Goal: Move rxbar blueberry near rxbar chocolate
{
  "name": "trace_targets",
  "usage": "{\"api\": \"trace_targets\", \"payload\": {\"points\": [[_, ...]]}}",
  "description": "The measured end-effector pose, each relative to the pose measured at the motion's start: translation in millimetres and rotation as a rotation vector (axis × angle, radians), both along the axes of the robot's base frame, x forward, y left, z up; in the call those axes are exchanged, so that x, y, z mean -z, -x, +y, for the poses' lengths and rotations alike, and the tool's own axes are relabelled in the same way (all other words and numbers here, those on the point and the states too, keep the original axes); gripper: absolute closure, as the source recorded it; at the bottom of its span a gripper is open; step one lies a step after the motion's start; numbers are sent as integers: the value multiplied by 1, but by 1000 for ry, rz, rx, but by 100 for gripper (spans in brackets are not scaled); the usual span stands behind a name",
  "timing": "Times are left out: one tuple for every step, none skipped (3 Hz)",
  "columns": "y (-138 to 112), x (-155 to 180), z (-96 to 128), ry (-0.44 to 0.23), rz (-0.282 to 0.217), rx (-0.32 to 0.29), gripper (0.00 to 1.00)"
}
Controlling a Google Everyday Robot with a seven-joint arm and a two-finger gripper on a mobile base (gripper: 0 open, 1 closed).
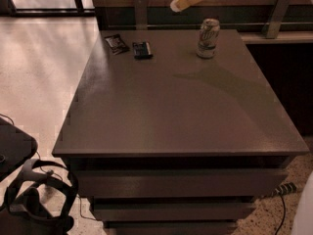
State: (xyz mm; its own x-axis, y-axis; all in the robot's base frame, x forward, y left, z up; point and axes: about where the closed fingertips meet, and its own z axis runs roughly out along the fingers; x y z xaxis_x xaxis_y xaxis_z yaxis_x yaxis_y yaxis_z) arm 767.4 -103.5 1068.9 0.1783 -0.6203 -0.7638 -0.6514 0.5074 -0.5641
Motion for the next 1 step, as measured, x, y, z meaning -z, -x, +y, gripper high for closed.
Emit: {"api": "trace_targets", "payload": {"points": [[22,-12,-37,-49,-56,80,0]]}}
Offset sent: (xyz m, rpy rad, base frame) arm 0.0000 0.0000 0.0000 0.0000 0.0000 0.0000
